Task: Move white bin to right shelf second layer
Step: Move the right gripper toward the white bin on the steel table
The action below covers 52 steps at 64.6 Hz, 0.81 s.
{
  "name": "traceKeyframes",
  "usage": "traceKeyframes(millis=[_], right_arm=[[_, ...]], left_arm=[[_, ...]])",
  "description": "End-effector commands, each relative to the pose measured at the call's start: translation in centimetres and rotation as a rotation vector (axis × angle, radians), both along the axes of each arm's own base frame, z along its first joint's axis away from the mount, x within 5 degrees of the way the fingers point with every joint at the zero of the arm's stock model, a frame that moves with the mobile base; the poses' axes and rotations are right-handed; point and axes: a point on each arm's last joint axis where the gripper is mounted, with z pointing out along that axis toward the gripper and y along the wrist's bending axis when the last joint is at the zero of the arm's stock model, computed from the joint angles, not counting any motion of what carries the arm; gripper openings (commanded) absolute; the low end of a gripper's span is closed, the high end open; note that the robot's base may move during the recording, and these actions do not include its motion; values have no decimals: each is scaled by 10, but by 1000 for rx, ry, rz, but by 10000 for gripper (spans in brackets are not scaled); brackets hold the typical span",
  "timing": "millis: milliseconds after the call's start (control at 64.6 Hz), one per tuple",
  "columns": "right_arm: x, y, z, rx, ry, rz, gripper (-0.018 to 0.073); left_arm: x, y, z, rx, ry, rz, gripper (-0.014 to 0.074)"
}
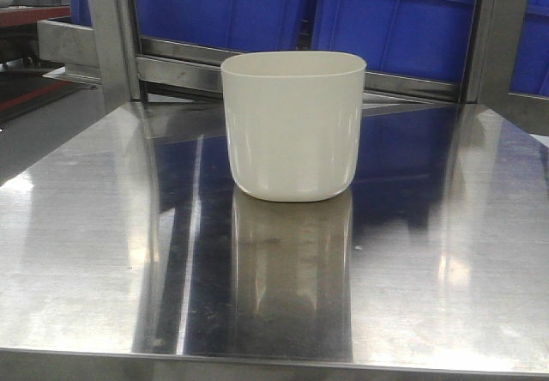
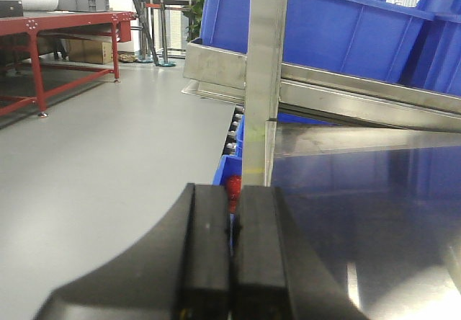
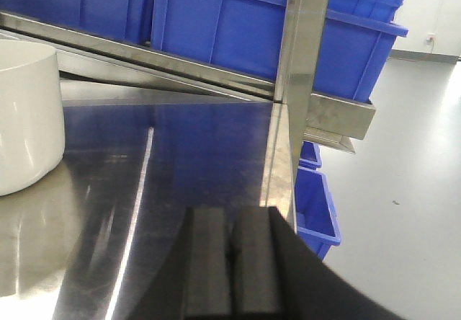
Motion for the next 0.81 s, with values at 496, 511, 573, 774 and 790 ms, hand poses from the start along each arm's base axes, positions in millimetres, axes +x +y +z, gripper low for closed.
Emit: traceKeyframes(millis=[496, 511, 573, 774, 790], right_arm=[[-9, -3, 60, -148, -58, -27, 51], [-9, -3, 63, -164, -39, -31, 51], [-9, -5, 82, -199, -14, -44, 51], [25, -3, 130, -351, 70, -37, 51], [30, -3, 130, -363, 87, -32, 51]], left_arm=[[0, 0, -1, -13, -71, 0, 85], [0, 0, -1, -13, -71, 0, 85], [0, 0, -1, -13, -71, 0, 85], [0, 0, -1, -13, -71, 0, 85], [0, 0, -1, -13, -71, 0, 85]])
